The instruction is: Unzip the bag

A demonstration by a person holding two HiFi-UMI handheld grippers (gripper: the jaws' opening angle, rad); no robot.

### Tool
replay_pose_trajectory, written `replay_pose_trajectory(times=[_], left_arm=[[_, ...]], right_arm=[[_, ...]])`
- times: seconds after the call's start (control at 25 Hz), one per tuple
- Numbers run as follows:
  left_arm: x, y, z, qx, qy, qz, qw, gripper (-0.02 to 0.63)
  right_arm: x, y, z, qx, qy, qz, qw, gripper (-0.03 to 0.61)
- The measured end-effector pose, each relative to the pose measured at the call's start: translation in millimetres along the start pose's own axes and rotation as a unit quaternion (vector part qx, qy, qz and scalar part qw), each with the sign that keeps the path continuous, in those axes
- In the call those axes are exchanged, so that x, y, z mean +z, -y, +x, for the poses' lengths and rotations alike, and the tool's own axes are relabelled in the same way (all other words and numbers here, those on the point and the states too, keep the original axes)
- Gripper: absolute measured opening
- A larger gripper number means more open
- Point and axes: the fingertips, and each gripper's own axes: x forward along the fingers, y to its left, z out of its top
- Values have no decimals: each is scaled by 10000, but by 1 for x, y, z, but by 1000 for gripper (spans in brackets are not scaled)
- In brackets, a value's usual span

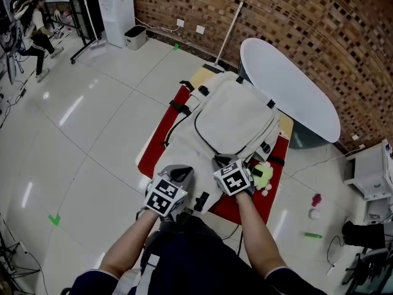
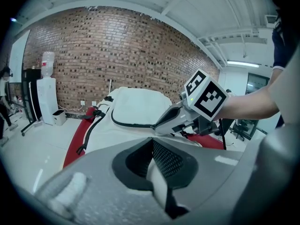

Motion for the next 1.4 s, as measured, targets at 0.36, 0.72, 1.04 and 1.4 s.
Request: replay_pose_trajectory(times=[0.36, 0.72, 1.04, 1.4], left_arm=[[14, -15, 13, 156, -170, -1, 9997, 2], [16, -46, 12, -114, -284, 133, 9994, 2], [12, -90, 2, -568, -363, 212, 9975, 2], [6, -110, -1, -1093, -552, 362, 9918, 2]], right_arm=[[25, 1, 18, 349, 368, 203, 9985, 40], [53, 0, 39, 165, 344, 433, 9983, 38], [84, 2, 67, -259, 243, 916, 9952, 40], [107, 13, 83, -693, 263, 1425, 9870, 40]])
